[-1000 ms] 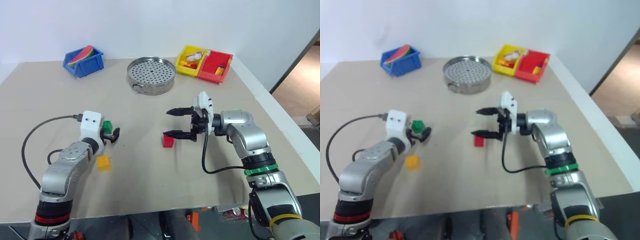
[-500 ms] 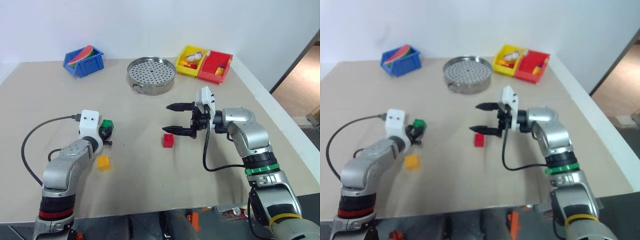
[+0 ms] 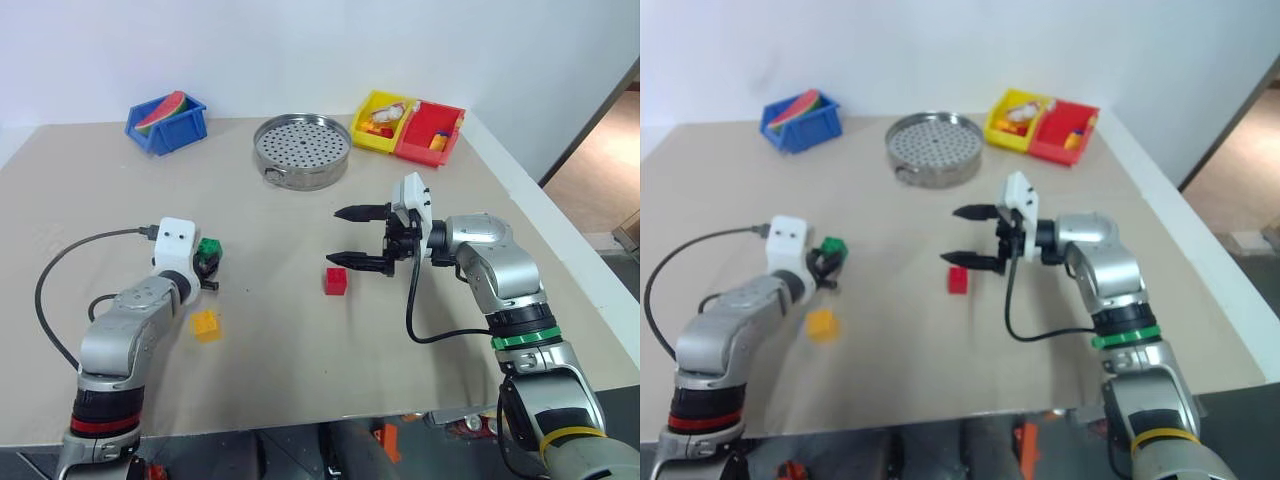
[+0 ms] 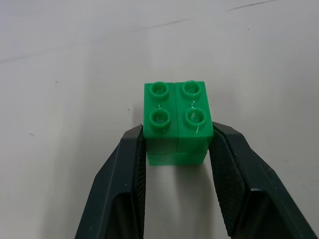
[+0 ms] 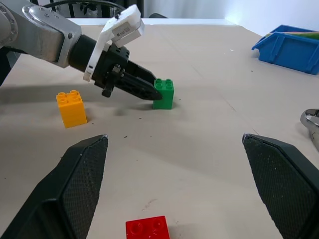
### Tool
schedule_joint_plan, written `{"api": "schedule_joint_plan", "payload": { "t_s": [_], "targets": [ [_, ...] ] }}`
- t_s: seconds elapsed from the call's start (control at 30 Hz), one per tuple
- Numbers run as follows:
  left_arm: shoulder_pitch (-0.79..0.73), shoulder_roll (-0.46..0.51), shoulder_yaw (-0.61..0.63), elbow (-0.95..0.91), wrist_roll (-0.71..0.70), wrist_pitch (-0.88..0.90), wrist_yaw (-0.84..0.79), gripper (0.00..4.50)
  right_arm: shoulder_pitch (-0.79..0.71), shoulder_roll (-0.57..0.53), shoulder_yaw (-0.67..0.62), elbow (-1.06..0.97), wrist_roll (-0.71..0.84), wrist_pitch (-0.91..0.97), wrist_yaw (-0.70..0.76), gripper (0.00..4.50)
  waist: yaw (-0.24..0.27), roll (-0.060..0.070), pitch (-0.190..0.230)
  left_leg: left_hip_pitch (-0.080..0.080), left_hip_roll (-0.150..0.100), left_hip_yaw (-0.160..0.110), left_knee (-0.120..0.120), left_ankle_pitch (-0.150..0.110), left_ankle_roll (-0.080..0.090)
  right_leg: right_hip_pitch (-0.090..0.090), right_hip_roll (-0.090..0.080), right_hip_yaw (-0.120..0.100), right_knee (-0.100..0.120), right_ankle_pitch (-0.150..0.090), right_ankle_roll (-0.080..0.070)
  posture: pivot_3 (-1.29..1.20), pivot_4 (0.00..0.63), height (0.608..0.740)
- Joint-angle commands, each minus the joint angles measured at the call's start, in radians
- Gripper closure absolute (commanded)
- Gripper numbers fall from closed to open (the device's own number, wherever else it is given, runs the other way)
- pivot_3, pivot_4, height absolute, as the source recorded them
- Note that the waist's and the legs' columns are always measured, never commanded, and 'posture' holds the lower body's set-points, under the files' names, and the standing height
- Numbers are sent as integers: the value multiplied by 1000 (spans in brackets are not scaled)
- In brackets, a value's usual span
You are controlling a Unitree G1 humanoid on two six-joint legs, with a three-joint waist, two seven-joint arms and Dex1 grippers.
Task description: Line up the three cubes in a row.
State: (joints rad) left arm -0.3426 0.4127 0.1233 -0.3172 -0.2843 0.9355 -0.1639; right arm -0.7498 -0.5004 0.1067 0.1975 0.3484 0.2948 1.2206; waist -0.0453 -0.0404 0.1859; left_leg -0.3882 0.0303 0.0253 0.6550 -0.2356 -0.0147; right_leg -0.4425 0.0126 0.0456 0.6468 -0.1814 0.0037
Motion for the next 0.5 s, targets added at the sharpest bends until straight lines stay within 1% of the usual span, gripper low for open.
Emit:
{"api": "schedule_joint_plan", "payload": {
  "t_s": [0.03, 0.2, 0.37, 0.43, 0.5],
  "targets": [
    [-13, 51, 17, -30, -12, -57, -78, 3247, -3, -15, -21, -49, 15, -1, 0, 0, 0, 0, 0, 0, 0, 0, 0, 0, 0, 0, 0, 0, 0, 0, 0, 0, 150, 740],
    [-19, 144, 15, -2, -46, -124, -238, 3247, -2, -22, -22, -45, 12, -5, -1, 0, 0, 0, 0, 0, 0, 1, 0, 0, 0, 0, 0, 0, 0, 0, 0, 0, 150, 740],
    [-47, 226, -8, 35, -115, -195, -456, 3247, -4, -27, -22, -43, 8, -11, -2, 0, 0, 0, 0, 0, 0, 0, 0, 0, 0, 0, 0, 0, 0, 0, -1, 0, 150, 740],
    [-62, 269, -56, 62, -122, -252, -585, 3247, -5, -31, -22, -41, 7, -13, -3, 0, 0, 0, 0, 0, 0, 0, 0, 0, 0, 0, 0, -1, 0, -1, -1, 0, 150, 740],
    [-83, 283, -91, 90, -141, -284, -679, 3247, -4, -34, -23, -41, 5, -17, -4, 0, 0, 0, 0, 0, 0, 1, 0, 0, 0, 0, 0, 0, 0, -1, -1, 0, 150, 740]
  ]
}}
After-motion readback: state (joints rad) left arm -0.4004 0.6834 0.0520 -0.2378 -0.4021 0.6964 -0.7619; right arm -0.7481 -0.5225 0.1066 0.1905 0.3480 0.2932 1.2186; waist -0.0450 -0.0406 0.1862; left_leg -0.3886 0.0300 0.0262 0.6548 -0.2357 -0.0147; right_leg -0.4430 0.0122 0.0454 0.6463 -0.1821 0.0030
